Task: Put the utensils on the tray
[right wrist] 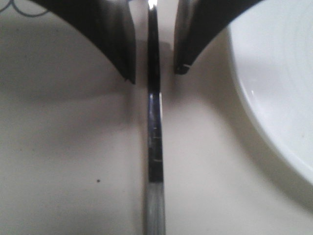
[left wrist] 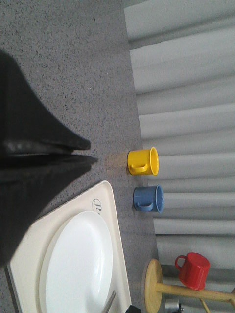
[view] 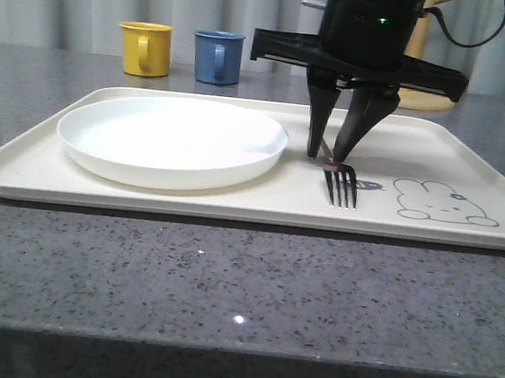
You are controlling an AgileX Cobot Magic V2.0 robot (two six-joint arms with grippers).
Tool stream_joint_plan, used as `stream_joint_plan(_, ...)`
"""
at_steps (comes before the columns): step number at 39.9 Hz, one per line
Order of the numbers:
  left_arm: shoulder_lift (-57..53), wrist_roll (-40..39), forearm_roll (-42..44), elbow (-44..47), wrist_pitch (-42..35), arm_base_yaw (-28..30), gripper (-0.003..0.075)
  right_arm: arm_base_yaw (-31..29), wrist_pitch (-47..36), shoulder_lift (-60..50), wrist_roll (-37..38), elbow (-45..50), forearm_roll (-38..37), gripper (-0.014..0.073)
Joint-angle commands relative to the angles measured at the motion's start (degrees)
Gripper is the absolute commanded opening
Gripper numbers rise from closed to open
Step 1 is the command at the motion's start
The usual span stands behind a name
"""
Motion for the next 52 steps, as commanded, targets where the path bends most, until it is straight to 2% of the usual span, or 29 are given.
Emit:
stream_joint_plan(1, 0.6, -0.4, -0.5, -1.3, -5.0, -0.1, -0.0018, 0.1, 0.4, -3.2, -0.1, -3.7, -0.7, 0.0278)
stream_joint_plan(7, 0.6, -0.4, -0.5, -1.3, -5.0, -0.1, -0.0018, 0.0, 5.2, -4.3, -0.3, -8.2, -4.4, 0.0277)
stream_joint_plan(18, 0.6, -0.4, -0.5, -1.3, -5.0, -0.1, -0.0018, -4.0, 16.5, -5.0, -10.7, -13.5, -5.7, 0.0277)
stream_joint_plan(24, 0.6, -0.4, -0.5, -1.3, -5.0, -0.1, -0.0018, -9.0, 16.5, -7.7, -15.8, -11.0, -1.8, 0.0277)
stream_joint_plan(30, 0.6, -0.4, -0.5, -1.3, -5.0, -0.1, -0.0018, -14.6, 16.5, -11.6, -19.7, -5.6, -1.6, 0.0277)
stream_joint_plan(42, 0.6, -0.4, -0.5, -1.3, -5.0, -0.1, -0.0018, -32.6, 11.9, -20.3, -29.8, 9.9, -1.6, 0.0283)
stream_joint_plan(48, 0.6, -0.4, -0.5, -1.3, -5.0, -0.1, -0.0018, -37.1, 8.8, -20.1, -33.1, 12.8, -1.6, 0.0325)
stream_joint_plan(52, 0.6, -0.4, -0.5, -1.3, -5.0, -0.1, -0.0018, -37.9, 6.8, -19.1, -33.8, 13.5, -1.7, 0.0368)
